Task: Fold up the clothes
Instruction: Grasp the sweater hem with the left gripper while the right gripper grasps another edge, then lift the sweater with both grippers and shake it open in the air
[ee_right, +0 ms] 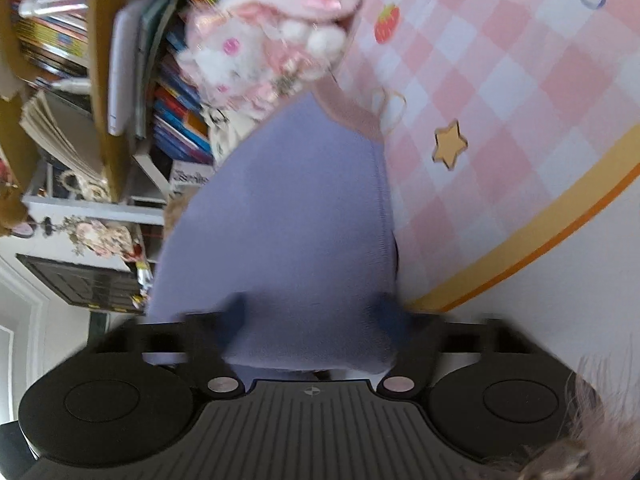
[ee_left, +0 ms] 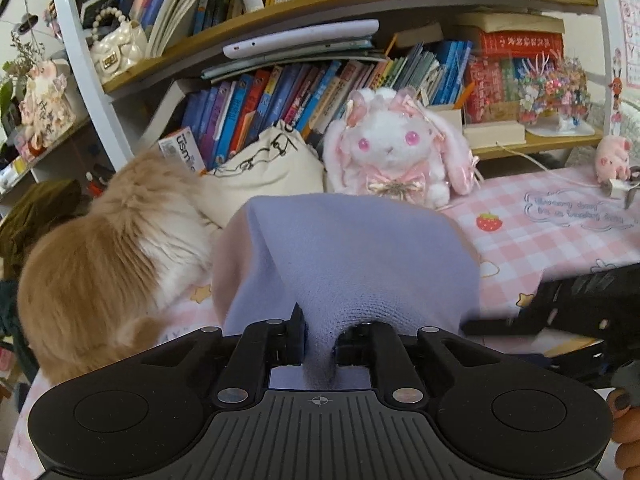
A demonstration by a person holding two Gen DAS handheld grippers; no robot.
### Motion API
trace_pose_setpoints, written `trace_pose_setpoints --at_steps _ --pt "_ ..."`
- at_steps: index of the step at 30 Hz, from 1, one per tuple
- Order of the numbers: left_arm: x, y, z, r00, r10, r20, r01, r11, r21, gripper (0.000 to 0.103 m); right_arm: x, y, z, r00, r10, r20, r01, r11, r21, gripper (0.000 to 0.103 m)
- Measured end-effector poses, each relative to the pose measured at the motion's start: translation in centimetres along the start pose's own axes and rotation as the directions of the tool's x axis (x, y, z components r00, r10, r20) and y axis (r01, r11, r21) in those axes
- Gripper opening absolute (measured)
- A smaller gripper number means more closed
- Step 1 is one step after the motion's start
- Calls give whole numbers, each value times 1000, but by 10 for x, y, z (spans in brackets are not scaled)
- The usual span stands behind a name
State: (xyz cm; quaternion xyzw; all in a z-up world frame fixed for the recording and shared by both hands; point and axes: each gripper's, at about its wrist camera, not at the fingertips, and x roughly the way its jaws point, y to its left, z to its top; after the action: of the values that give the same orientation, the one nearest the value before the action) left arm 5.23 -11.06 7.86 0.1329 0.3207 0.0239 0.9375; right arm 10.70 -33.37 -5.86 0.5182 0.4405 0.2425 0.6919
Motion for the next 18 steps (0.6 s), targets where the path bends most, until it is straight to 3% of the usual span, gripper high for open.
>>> trace_pose_setpoints --at_steps 1,2,4,7,11,13,14,16,18 --pt "-2 -1 -1 1000 4 1 -4 1000 18 11 0 0 -1 999 23 -24 -23 1000 5 5" --pt "-4 -2 -1 1000 8 1 -8 999 37 11 -1 0 -3 997 57 -47 -57 998 9 3" --pt "-9 -5 -4 1000 21 5 -21 996 87 11 -11 7 -3 991 123 -60 -124 992 -10 2" --pt "-21 -8 -8 998 36 42 -42 988 150 11 -38 27 5 972 234 -10 -234 970 -62 2" --pt "-46 -10 -7 991 32 133 -59 977 203 11 -79 62 22 913 400 78 -387 911 -141 2" --pt "-54 -11 -4 986 28 167 -65 973 222 11 -96 84 34 897 423 127 -396 897 -195 2" --pt "-55 -11 0 984 24 175 -64 973 223 11 -104 94 40 899 411 150 -373 899 -228 3" --pt "-55 -8 6 984 16 180 -51 980 193 11 -114 105 43 925 338 172 -279 913 -298 4" --pt "-51 -1 14 985 5 171 -27 991 127 11 -111 98 42 952 275 137 -230 933 -278 5"
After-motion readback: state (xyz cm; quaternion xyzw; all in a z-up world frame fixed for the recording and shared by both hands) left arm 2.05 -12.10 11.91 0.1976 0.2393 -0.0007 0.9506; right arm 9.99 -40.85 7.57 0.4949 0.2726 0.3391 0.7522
